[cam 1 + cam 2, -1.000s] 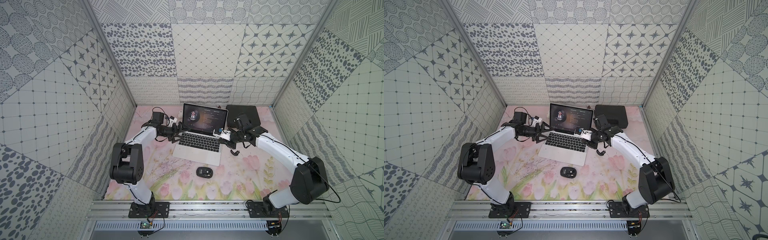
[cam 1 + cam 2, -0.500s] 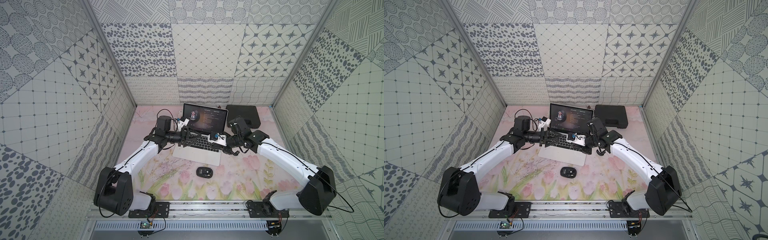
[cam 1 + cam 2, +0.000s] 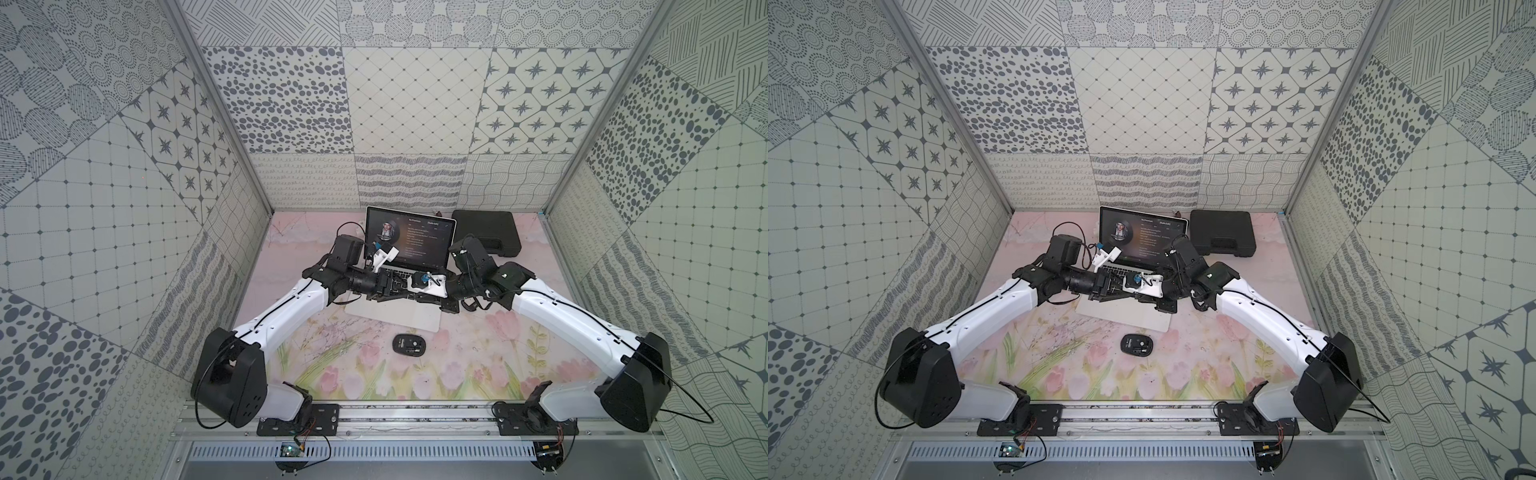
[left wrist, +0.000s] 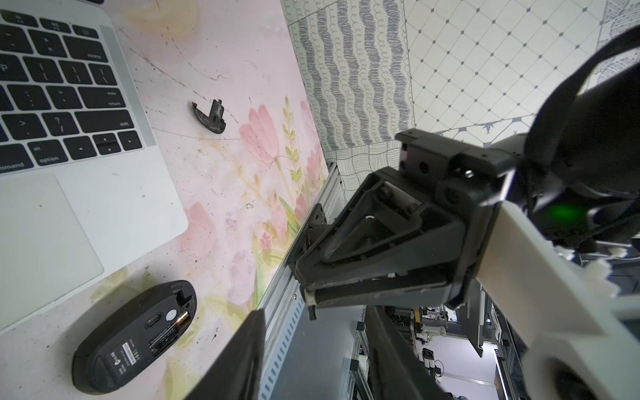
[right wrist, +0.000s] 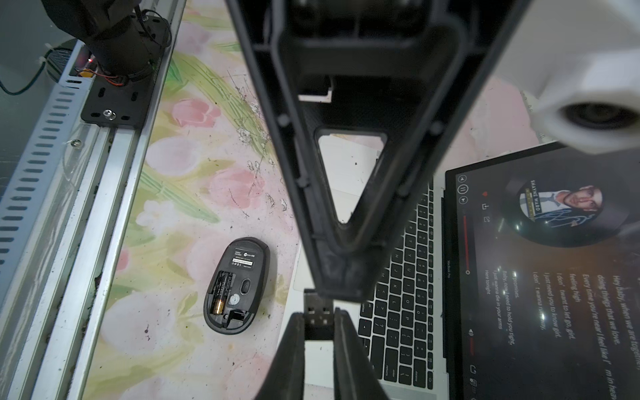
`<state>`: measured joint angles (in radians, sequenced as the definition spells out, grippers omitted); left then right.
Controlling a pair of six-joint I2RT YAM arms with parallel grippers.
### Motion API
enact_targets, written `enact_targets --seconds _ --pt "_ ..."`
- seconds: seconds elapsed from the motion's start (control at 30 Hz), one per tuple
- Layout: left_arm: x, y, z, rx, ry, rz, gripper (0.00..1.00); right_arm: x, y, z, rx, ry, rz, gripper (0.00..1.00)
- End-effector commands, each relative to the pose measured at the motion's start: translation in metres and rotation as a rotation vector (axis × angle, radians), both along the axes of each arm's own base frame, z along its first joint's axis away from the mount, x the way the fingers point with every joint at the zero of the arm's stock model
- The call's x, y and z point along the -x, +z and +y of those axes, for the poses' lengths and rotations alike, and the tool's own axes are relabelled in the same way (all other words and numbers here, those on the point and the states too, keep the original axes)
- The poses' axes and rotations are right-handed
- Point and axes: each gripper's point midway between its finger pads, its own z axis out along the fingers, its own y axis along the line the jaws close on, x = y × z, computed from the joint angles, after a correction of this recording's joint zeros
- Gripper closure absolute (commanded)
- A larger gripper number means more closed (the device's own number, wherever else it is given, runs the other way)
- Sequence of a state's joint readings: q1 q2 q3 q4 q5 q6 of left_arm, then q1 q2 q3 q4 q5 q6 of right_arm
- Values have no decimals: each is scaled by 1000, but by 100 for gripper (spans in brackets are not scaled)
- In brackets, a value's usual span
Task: Remove the wireless mouse receiver from the laptop
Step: Take out the USB plug from the USB port.
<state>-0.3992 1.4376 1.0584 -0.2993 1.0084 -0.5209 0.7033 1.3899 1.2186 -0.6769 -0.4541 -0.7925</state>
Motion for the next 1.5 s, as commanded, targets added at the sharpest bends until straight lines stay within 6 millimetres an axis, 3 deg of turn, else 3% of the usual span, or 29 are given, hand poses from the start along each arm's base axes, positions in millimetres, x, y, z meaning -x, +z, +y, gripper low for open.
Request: enact_targets --seconds 0.0,0.2,0.73,0.9,0.97,1.03,1.1,1.27,1.47 --pt "6 -8 -2 -31 -45 -25 56 -3 19 3 -24 -12 -44 89" --pt "7 -12 -8 -48 -62 -3 59 -2 19 4 -11 -14 -53 89" --pt "4 -9 -11 -48 -60 8 86 1 13 7 11 -11 -53 89" --pt "5 -9 -12 -37 -70 22 100 -1 13 8 17 -15 -58 86" --pt "6 -11 -12 -37 -73 27 100 -1 14 9 12 -16 -61 84" --pt "7 -11 -12 -40 -74 29 100 -2 15 10 8 -23 -65 74" --pt "8 -12 -11 -42 -75 31 100 -6 19 8 -3 -50 -80 51" --pt "4 -11 -9 -54 -59 17 100 -25 41 -11 -92 -190 -92 6" --pt "-8 -3 -8 -39 -26 -61 100 -50 91 -34 -402 -502 76 3"
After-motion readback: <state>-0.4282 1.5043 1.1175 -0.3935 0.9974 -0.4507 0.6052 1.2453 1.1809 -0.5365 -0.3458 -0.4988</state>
